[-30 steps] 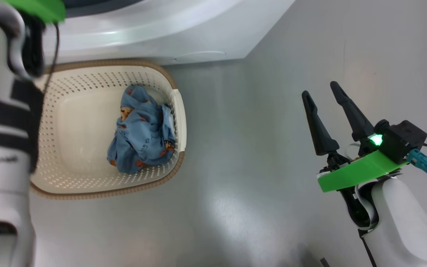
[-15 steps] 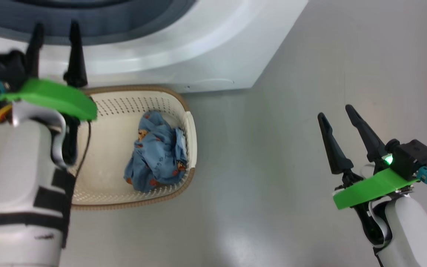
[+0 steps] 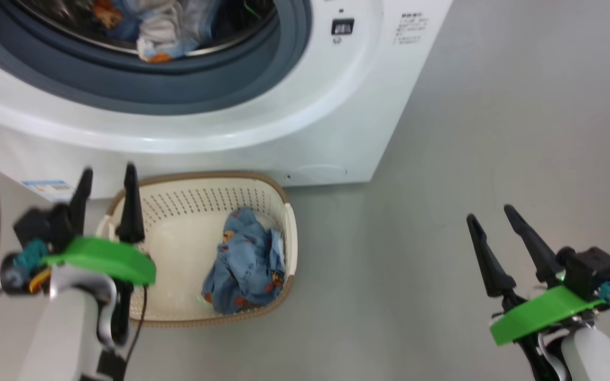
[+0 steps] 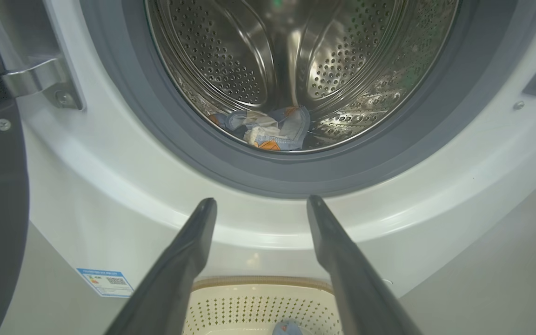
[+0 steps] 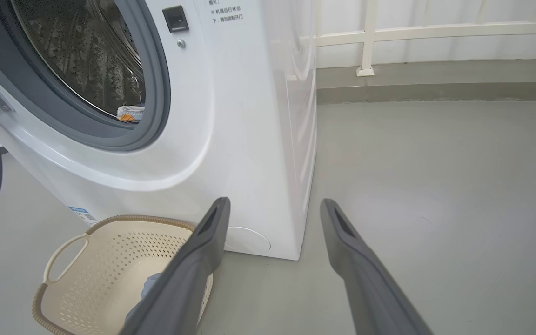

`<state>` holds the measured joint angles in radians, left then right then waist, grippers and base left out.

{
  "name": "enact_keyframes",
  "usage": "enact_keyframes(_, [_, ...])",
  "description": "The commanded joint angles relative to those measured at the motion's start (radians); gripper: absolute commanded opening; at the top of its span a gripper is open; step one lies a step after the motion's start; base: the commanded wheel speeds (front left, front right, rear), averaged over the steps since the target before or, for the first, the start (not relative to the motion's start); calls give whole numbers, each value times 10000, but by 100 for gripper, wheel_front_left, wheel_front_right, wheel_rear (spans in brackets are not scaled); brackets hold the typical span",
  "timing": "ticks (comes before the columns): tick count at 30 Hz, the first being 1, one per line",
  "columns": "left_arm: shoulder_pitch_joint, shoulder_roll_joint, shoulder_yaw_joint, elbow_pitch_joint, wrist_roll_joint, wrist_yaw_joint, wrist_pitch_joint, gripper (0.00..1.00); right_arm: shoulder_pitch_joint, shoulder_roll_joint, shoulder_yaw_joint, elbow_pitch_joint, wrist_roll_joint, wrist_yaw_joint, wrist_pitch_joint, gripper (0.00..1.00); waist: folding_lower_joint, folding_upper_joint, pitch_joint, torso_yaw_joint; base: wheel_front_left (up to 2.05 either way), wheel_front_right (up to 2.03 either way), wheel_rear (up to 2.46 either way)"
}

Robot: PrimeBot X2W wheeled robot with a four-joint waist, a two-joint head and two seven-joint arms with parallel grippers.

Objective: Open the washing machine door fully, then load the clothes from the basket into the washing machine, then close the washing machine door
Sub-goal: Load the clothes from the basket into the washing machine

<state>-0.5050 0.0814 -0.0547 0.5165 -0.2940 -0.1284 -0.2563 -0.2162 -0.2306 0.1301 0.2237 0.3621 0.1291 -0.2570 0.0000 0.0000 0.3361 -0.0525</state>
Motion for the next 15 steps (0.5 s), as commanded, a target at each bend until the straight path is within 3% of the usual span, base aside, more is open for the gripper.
enact_keyframes(1, [340,238,340,-359,162,-23,-55,100,325,-168,106,-179,1,16,-48,100,0,0,-639,204,0,0,0])
enact_keyframes(15, [2897,397,759,-1319,290,-23,-55,100,1354,-402,-183,-152,38,16,-48,100,0,0,-1853,293,0,0,0])
